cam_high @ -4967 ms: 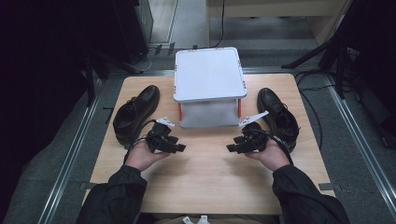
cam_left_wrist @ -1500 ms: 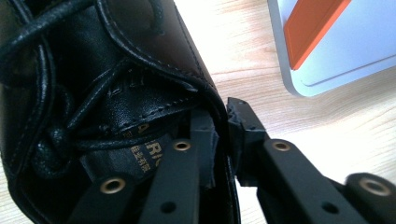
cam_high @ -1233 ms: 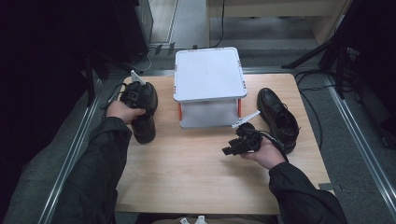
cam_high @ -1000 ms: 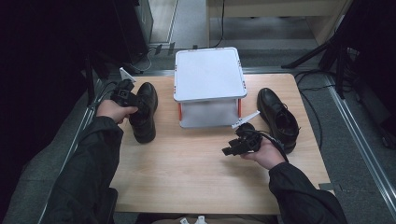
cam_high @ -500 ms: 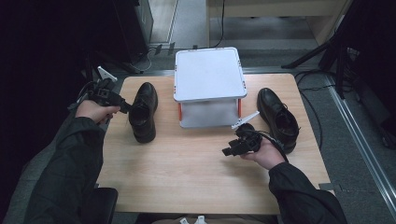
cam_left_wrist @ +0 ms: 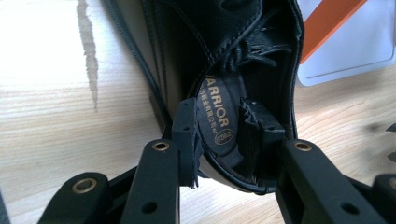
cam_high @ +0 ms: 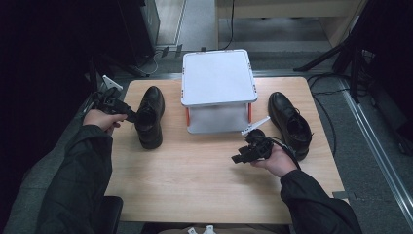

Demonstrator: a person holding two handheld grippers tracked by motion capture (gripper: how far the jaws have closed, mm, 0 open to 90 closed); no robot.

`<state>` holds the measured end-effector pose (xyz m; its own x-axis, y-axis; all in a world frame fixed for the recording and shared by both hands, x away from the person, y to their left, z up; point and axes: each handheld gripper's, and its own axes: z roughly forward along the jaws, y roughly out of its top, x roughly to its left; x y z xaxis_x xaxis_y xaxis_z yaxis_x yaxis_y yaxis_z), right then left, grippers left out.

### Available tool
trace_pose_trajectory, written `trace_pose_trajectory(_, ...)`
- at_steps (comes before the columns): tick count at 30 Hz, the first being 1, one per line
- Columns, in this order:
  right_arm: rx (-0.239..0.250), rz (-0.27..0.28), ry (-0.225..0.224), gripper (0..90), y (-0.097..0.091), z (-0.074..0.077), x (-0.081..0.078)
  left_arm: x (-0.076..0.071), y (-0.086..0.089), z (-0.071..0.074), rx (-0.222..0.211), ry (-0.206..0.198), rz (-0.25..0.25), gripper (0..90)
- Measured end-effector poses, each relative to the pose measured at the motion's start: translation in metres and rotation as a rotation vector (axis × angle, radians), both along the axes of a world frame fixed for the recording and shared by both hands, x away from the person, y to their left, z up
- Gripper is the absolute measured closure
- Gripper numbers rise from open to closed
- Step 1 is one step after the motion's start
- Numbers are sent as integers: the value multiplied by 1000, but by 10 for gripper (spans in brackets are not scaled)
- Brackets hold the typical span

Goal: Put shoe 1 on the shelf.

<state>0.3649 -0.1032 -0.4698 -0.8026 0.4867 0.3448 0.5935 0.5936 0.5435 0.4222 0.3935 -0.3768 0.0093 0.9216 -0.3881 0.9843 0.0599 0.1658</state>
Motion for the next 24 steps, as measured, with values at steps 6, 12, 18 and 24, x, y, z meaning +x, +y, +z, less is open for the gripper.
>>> trace_pose_trajectory(6,-4,1,1,486,0,-1,0,2,3,-11,18,30,12,671)
trace_pose_trajectory(12,-5,2,0,486,1,-1,0,12,-7,-32,59,73,13,668)
trace_pose_trajectory(18,-6,3,1,486,1,-1,0,18,-8,-42,60,93,49,693)
trace_pose_trajectory(24,-12,13,1,485,3,-2,-1,24,-16,-51,123,115,51,721)
